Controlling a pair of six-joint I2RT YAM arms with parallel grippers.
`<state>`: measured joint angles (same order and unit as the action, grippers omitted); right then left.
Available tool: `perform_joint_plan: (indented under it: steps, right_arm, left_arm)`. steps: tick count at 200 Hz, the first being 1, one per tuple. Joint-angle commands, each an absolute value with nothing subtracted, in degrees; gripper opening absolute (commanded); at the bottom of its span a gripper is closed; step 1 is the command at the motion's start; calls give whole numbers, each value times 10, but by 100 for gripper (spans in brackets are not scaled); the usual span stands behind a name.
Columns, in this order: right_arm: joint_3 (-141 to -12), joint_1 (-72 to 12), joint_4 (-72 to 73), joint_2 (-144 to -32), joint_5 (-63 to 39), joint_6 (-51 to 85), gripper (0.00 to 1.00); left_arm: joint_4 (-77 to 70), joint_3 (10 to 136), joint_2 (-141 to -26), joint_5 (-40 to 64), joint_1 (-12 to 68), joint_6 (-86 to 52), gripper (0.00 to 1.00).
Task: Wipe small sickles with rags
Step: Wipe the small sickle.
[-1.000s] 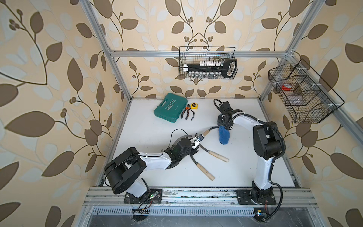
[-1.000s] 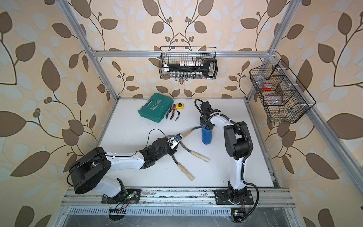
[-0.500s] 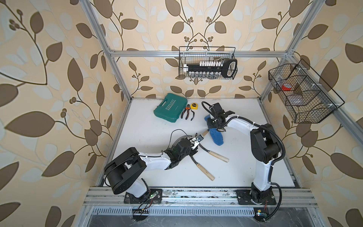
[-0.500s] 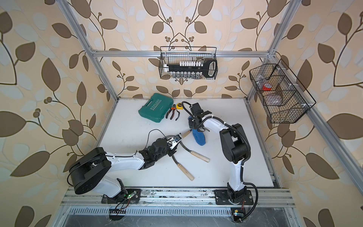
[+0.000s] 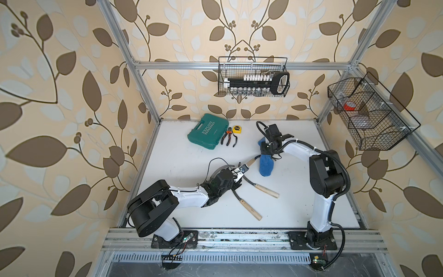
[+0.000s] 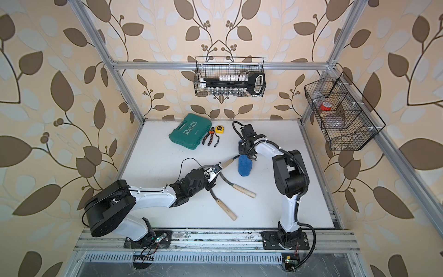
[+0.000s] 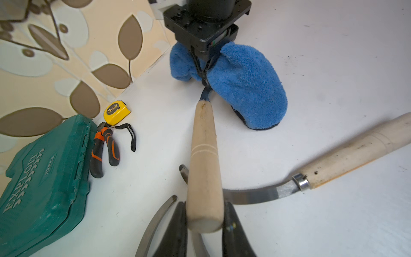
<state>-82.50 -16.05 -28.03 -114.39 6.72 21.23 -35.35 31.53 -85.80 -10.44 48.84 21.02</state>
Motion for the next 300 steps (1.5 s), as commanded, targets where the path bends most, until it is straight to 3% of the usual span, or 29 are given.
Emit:
perform_joint_plan:
  steps: [1,41,132,161,230,260,300]
  right_arm:
    - [-818,-148,-332,-1169,141,245,0]
    - [-828,-159,-337,-1173,139,248,0]
    - [-825,-289,-284,-1114,29,213,0]
    - [-800,-275,-276,-1108,49,213,0]
    - [-758,-134,-281,-1124,85,243,0]
    - [-780,-145,-295,-1138,89,247,0]
    - [-833,-228,-315,-1143,87,239,0]
  left_arm:
    - [-392,317,-849,-112,493,218,0]
    - [-392,317,-849,-112,493,217,0]
    - [-393,314,-845,-110,493,216,0]
    - [-392,314,-846,-112,493,216,0]
    - [-395,312,-842,-113,493,214,0]
    - [-395,312,-841,-113,493,215,0]
    - [-396,311,-840,-113,493,216,0]
